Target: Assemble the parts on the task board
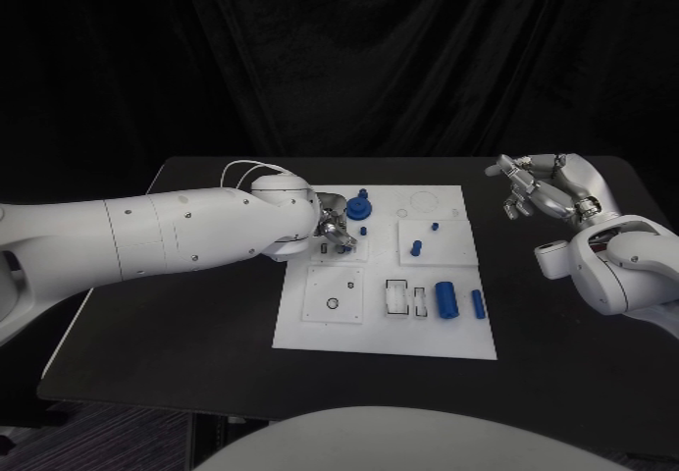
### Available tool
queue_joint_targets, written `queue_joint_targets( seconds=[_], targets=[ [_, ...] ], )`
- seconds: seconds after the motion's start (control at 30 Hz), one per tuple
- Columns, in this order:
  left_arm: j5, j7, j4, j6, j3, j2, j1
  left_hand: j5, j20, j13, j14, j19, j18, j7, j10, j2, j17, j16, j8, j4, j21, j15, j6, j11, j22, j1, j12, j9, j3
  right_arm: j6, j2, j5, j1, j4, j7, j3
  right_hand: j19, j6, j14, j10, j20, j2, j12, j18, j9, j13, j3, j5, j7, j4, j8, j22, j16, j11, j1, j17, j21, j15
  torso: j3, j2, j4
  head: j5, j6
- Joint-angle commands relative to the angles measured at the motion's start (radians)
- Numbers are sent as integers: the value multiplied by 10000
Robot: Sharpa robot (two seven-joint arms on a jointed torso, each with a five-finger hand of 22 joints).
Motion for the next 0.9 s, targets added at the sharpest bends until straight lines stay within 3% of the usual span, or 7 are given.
queue_joint_targets(
  seconds=[0.03, 0.13, 0.2, 0.27, 0.57, 0.67, 0.9],
  targets=[
    [-22, 134, 228, -512, 8, -182, -17, -439, -32, 2634, 1019, 32, 67, -1, 1054, -1, 2634, 27, -87, -689, -59, -63, 102, -95, 1160, -180, 36, 87, 825, 96, 19, -59, -38, -6, -233, 8, -9, 8, 55, 25, -11, 19, -11, 30, -14, -9, 86, 46, -34, 0, 21, -9, -49, -12, 81, -12, -58, -13, -5, -2, -6, 28, 0],
    [-22, 157, 387, -651, 8, -353, -16, -1114, -55, 2634, 1019, 71, 58, -16, 1054, 5, 2634, 27, -159, -895, -48, -78, 156, -113, 1213, -338, 36, 216, 1170, 127, 27, -80, -50, -14, -264, 7, -12, 8, 43, 4, -11, 18, -22, 31, -14, -31, 87, 46, -34, 2, 21, -12, -63, -12, 82, -38, -64, -13, 2, -2, -1, 42, 0],
    [-22, 168, 464, -701, 8, -460, -15, -1361, -55, 2634, 1019, 81, 54, -18, 1054, 21, 2634, 27, -191, -942, -47, -80, 177, -115, 1229, -437, 36, 262, 1306, 145, 27, -101, -65, -21, -290, 7, -12, 8, 43, 4, -11, 18, -22, 31, -14, -31, 87, 46, -34, 2, 21, -12, -63, -12, 82, -38, -64, -13, 4, -4, 0, 56, 0],
    [87, 156, 512, -743, 7, -540, -15, -1013, -50, 2634, 1019, 77, 55, -4, 1054, 0, 2634, 27, -213, -807, -55, -70, 226, -103, 1226, -665, 36, 312, 1253, 158, 31, -113, -78, -31, -306, 7, -12, 8, 43, 4, -11, 18, -22, 31, -14, -31, 87, 46, -34, 2, 21, -12, -63, -12, 82, -38, -64, -13, -2, 1, 5, 71, 0],
    [875, 139, 530, -814, 6, -699, -17, -998, -47, 2634, 1019, 36, 70, 11, 1054, 31, 2634, 27, -256, -734, -84, -65, 195, -92, 1170, -740, 36, 340, 1222, 199, 32, -133, -130, -25, -339, 7, -47, 14, 11, -36, -11, 4, -44, 42, -15, -71, 88, 48, -33, 9, 23, -43, -96, -10, 87, -93, -125, -11, 0, 8, -4, 83, 0],
    [969, 174, 480, -859, 5, -692, -18, -1021, -45, 2634, 1019, 35, 70, 15, 1054, 43, 2634, 27, -266, -707, -86, -62, 190, -89, 1170, -763, 36, 351, 1207, 201, 11, -135, -139, -6, -347, 7, -47, 14, 11, -36, -11, 4, -44, 42, -15, -71, 88, 48, -33, 9, 23, -43, -96, -10, 87, -93, -125, -11, -5, 2, 34, 54, 0],
    [1021, 222, 400, -901, 5, -665, -25, -1061, -41, 2634, 1019, 35, 70, 19, 1054, 67, 2634, 27, -281, -658, -87, -58, 189, -85, 1172, -803, 36, 369, 1180, 214, -10, -137, -144, 10, -364, 7, -47, 14, 11, -36, -11, 4, -44, 42, -15, -71, 88, 48, -33, 9, 23, -43, -96, -10, 87, -93, -125, -11, -15, 12, 0, 92, 0]
  ],
)
